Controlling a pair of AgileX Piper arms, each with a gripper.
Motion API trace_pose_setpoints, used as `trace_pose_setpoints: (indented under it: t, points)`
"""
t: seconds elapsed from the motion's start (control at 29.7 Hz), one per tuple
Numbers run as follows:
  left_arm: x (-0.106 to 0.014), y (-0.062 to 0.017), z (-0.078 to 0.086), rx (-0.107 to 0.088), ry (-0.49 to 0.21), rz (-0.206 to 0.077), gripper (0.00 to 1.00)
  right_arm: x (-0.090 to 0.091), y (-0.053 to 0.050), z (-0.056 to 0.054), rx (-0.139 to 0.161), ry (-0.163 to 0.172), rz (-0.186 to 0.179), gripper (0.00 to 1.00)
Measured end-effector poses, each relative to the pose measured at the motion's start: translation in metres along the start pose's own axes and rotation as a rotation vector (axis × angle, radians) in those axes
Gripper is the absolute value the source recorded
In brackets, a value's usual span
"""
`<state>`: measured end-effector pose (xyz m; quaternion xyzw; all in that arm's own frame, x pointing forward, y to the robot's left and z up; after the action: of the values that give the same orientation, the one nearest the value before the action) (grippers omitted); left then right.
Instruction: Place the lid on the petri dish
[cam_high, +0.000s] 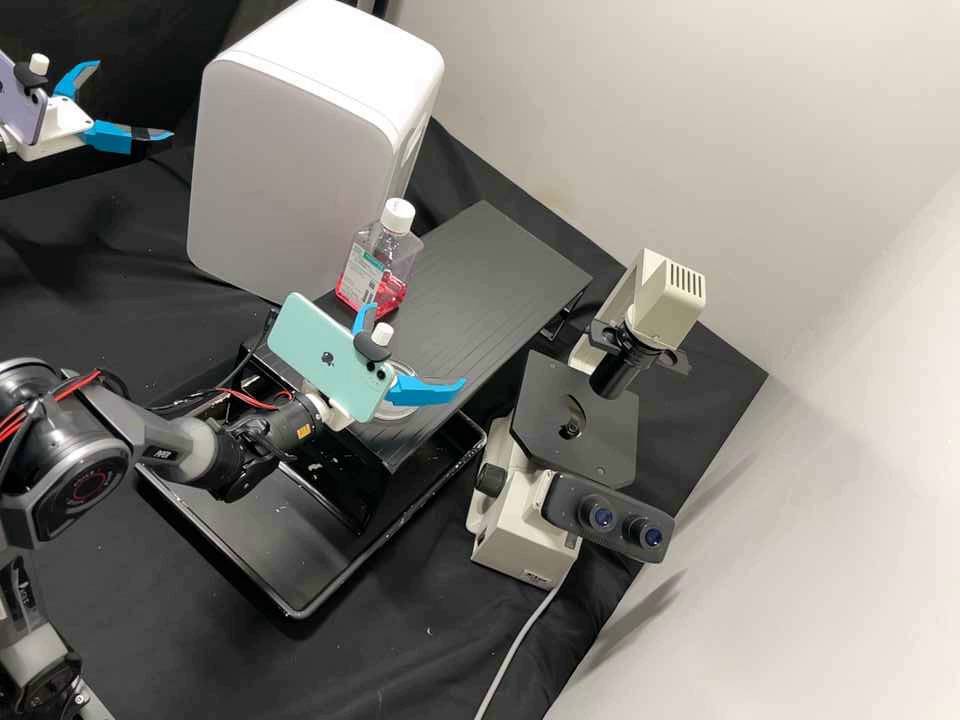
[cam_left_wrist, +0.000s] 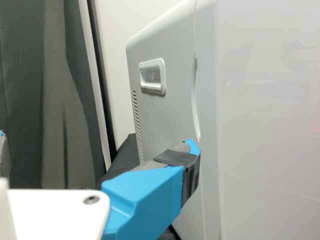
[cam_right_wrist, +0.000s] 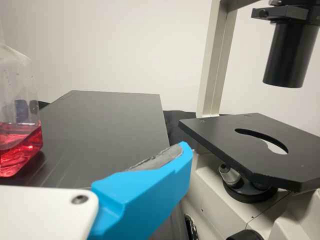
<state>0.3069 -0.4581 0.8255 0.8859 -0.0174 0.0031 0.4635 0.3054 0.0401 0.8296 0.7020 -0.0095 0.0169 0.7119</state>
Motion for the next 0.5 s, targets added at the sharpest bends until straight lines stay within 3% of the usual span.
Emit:
trace_pose_setpoints:
  t: [0.44, 0.5]
  points:
    - [0.0, -0.0001, 0.0008, 0.0, -0.003, 0.0, 1.0, 0.0, 0.0, 0.0, 0.0, 0.0, 0.0, 1.0]
    - [0.0, -0.0005, 0.0026, -0.009, -0.001, 0.0, 1.0, 0.0, 0.0, 0.0, 0.0, 0.0, 0.0, 1.0]
